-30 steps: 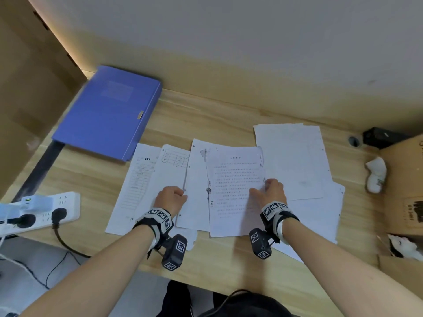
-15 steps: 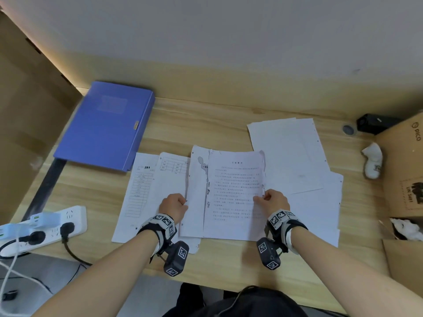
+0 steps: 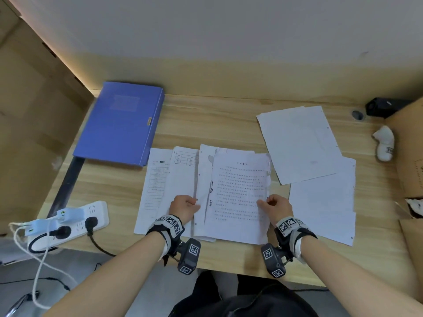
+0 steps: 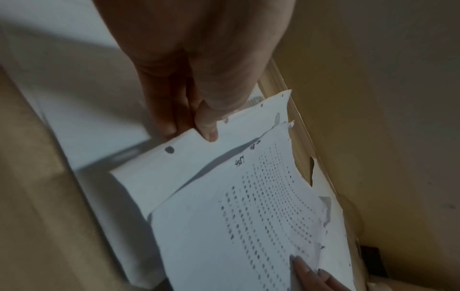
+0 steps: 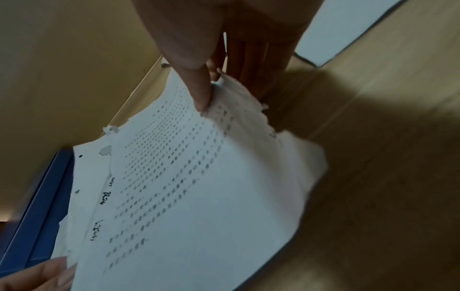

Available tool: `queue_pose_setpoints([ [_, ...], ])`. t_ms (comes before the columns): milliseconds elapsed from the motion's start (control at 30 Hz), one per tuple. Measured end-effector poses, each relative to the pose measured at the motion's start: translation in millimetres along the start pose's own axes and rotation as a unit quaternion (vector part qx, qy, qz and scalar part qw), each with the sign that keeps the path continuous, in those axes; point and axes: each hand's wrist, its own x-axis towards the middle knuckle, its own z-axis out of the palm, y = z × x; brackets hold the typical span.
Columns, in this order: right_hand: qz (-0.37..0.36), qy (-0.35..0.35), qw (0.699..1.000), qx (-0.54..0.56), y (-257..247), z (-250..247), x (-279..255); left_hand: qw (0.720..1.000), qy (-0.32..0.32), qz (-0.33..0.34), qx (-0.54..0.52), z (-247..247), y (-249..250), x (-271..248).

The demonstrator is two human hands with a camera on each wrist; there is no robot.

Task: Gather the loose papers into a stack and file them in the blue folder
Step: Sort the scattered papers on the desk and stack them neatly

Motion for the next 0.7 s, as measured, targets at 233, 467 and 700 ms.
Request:
queue_pose_setpoints([
  [233,0.006,0.003,0.999,0.045,-10,40,-16,0.999,0.002,0.02,0.027,-29,-23,9],
  [467,0.023,0.046,0.998,0.027,-21,60,-27,0.997,0.03,0.032,0.066,-31,-32,11],
  [700,0.016,0.065,0.998,-0.006,-29,50,-30,0.985,0.075,0.056,0.148,-32,-25,1],
])
